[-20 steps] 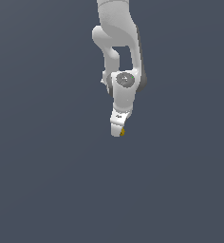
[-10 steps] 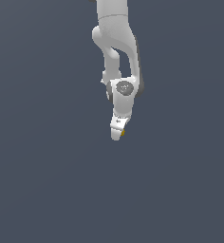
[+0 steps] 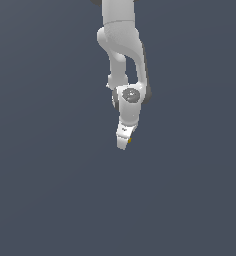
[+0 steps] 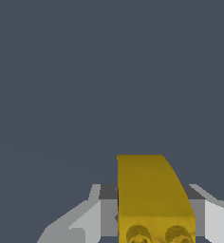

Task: Pick up the object and move it to a goal position.

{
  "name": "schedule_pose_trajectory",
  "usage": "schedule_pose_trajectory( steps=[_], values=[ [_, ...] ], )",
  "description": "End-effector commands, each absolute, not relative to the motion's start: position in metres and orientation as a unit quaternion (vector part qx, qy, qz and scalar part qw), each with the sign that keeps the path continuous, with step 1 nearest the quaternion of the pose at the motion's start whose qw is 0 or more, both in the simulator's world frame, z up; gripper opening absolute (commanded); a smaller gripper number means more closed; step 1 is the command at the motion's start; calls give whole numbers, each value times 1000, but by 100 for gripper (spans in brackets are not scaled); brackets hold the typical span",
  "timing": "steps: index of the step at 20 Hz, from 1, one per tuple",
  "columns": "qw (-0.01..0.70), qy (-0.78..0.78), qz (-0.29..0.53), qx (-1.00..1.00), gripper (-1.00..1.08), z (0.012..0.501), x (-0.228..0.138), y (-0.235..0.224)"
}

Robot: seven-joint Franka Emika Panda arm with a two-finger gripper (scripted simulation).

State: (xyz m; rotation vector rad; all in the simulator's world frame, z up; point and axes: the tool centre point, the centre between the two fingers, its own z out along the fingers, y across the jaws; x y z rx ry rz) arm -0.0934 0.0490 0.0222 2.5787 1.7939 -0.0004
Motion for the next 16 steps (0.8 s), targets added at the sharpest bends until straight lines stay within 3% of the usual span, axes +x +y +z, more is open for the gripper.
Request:
schedule_pose_trajectory(
  steps=[1, 16],
  values=[
    [0, 571, 0, 821, -100, 22, -93, 49],
    [0, 571, 0, 821, -100, 45, -96, 40]
  ],
)
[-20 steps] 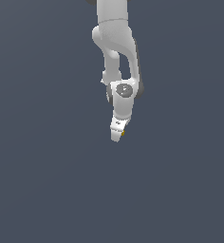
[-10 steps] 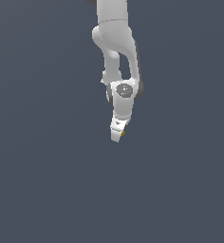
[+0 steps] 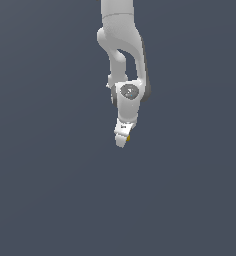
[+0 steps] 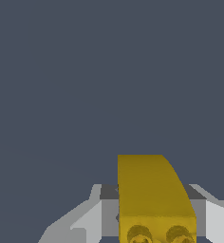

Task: Pick up the object and move it to a goal position.

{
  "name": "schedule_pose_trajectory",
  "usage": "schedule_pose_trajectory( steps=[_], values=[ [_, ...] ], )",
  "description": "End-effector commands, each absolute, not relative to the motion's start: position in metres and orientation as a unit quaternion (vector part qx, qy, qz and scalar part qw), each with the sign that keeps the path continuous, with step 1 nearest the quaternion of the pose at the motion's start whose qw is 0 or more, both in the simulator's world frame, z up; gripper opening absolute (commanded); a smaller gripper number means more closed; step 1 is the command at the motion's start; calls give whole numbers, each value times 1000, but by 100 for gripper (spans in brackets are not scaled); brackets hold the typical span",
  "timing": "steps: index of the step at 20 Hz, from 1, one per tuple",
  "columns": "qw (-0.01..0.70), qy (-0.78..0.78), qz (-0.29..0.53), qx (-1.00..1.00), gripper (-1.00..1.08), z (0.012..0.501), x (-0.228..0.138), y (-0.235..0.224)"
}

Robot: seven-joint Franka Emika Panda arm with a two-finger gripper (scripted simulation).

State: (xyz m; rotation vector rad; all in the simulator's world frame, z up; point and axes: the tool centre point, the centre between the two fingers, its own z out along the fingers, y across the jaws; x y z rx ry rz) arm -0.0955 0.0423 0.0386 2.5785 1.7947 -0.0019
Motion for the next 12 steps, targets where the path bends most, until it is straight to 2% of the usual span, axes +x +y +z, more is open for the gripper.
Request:
schedule_pose_trajectory(
  steps=[1, 12],
  values=[
    [0, 571, 0, 821, -100, 50, -96, 38],
    [0, 572, 0, 820, -100, 133, -104, 5]
  ],
)
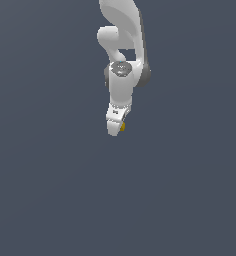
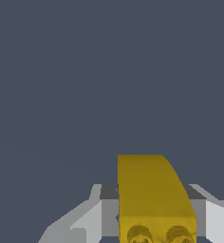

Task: Pick up the object and move it to a goal position.

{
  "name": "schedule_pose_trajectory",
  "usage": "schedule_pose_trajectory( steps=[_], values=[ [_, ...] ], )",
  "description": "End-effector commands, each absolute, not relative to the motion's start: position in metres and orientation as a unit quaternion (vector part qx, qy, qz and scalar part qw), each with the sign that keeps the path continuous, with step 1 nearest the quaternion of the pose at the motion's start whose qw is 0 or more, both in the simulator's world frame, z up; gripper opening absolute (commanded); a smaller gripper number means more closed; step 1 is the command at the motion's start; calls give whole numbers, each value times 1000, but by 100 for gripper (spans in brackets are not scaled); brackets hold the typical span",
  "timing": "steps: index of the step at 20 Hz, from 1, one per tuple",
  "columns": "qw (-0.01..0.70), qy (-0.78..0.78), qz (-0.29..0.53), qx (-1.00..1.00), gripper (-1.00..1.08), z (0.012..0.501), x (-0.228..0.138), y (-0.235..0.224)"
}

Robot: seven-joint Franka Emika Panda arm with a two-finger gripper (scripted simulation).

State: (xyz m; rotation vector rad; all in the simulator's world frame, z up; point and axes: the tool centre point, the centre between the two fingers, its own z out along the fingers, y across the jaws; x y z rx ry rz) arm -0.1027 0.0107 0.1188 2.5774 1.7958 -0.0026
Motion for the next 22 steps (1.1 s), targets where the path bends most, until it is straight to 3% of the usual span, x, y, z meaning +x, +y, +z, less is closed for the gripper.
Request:
schedule_pose_trajectory(
  steps=[1, 22],
  values=[
    [0, 572, 0, 820, -100, 143, -105, 2],
    [-2, 572, 2, 820, -100, 355, -122, -80]
  ],
)
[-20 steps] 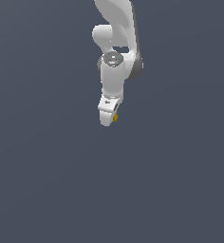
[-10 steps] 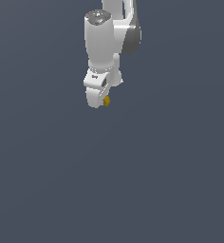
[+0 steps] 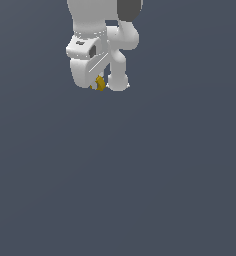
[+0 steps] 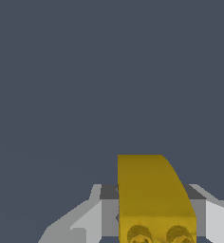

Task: Pick up the object and move it to a goal position.

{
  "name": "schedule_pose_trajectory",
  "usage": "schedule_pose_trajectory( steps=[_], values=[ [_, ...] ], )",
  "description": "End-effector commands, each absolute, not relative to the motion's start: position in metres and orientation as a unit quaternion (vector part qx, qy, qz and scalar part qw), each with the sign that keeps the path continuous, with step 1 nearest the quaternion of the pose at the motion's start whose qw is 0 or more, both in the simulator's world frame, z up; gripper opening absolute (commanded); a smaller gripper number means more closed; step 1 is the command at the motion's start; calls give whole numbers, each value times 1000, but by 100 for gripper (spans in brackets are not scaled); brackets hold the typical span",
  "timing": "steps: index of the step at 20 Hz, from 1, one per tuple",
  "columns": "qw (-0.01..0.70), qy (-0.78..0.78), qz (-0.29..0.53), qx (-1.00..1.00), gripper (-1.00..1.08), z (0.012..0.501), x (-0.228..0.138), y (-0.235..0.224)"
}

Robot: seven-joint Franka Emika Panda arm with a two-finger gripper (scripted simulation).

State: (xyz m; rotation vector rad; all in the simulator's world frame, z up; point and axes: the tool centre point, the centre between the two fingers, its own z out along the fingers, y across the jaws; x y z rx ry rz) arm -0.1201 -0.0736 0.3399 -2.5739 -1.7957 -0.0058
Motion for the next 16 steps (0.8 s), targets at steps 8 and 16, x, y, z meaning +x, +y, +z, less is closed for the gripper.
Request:
schedule_pose_trajectory(
  steps=[8, 16],
  values=[
    [1, -571, -1, -821, -100, 430, -125, -110],
    [0, -571, 0, -821, -100, 475, -125, -129]
  ],
)
